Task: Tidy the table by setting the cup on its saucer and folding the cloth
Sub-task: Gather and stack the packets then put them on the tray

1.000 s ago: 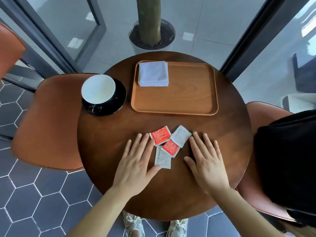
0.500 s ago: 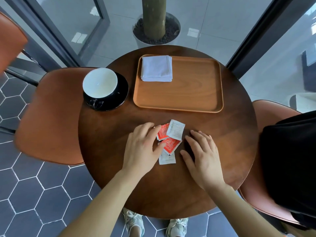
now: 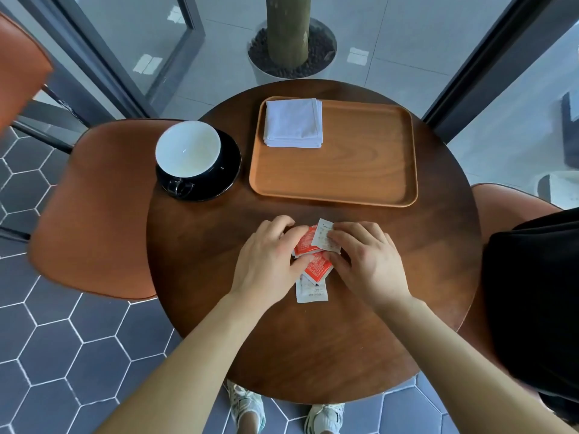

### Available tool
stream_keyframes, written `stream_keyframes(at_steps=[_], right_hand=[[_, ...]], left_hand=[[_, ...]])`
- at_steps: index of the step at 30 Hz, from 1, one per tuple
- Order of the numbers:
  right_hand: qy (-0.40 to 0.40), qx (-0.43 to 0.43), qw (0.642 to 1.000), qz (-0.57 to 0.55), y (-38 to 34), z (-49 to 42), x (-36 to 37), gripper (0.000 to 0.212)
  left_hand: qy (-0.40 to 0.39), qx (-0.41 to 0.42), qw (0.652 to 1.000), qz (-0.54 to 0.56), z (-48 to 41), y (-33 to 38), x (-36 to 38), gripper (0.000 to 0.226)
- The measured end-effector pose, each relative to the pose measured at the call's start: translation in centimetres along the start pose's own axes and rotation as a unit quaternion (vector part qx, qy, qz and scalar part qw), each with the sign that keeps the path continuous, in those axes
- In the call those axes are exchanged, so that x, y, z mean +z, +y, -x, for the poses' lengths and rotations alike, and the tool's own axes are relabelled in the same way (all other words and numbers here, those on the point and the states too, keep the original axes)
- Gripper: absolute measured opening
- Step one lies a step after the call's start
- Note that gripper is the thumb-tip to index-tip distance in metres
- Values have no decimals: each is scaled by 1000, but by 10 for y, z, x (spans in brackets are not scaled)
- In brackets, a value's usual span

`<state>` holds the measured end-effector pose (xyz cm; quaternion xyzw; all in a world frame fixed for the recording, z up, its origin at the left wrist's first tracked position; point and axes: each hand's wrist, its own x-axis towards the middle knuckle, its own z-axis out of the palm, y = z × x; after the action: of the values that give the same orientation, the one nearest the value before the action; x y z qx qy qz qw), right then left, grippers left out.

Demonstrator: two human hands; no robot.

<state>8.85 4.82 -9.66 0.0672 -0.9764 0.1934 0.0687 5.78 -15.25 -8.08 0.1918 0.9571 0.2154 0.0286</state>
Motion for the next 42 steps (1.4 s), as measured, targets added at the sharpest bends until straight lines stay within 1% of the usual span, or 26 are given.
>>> stream_keyframes(at_steps=[2, 4, 7, 11, 14, 15, 17, 20, 22, 24, 27, 29, 30, 31, 33, 36, 38, 40, 41, 42], right_hand=[[1, -3, 1000, -5, 3, 1, 0, 27], [15, 4, 1000, -19, 7, 5, -1, 22], [45, 21, 998, -34, 14, 16, -6, 20], [51, 39, 998, -26, 24, 36, -11, 16], [29, 41, 998, -35, 25, 46, -14, 26], [25, 30, 999, -37, 21, 46, -14, 31], [5, -23, 999, -33, 10, 38, -12, 36], [-22, -118, 993, -18, -2, 20, -6, 31], [-19, -137, 990, -10, -2, 14, -6, 25], [-11, -143, 990, 2, 2, 12, -7, 28], [10, -164, 986, 16, 5, 12, -6, 24], [24, -172, 985, 11, 6, 12, -5, 19], [28, -170, 985, 1, 6, 13, -5, 17], [33, -159, 987, -17, 6, 13, -4, 16], [49, -110, 990, -78, 5, 17, -5, 16], [96, -5, 984, -150, 6, 23, -11, 13], [115, 102, 970, -190, 8, 26, -17, 10], [111, 208, 946, -224, 8, 28, -20, 12], [104, 226, 941, -230, 7, 29, -20, 14], [94, 224, 942, -233, 5, 31, -19, 16]], left_hand=[[19, -3, 1000, 21, 2, 0, -2, 44], [25, 15, 999, 27, 12, -2, -3, 41], [-3, 55, 998, 10, 30, -3, 2, 46], [-8, 66, 998, -7, 42, -3, 9, 50], [7, 63, 998, 0, 50, -4, 14, 47], [15, 53, 998, 11, 50, -3, 14, 46], [27, 22, 999, 33, 44, 0, 12, 45], [12, -11, 1000, 16, 25, 1, 5, 48], [-14, 10, 1000, -13, 12, 0, 1, 47], [-37, 52, 997, -50, 1, 0, -4, 45], [-76, 108, 983, -131, -8, 0, -8, 44], [-78, 132, 976, -155, -8, -2, -10, 39], [-68, 135, 977, -151, -7, -3, -11, 35], [-54, 135, 980, -138, -5, -4, -10, 32], [-27, 124, 987, -100, -1, -5, -7, 33], [-6, 93, 994, -59, -5, -1, -1, 49], [-15, 78, 995, -52, -13, 3, 2, 58], [-40, 82, 993, -73, -18, 7, 5, 56], [-49, 87, 991, -91, -19, 9, 6, 53], [-51, 90, 989, -105, -20, 9, 6, 50]])
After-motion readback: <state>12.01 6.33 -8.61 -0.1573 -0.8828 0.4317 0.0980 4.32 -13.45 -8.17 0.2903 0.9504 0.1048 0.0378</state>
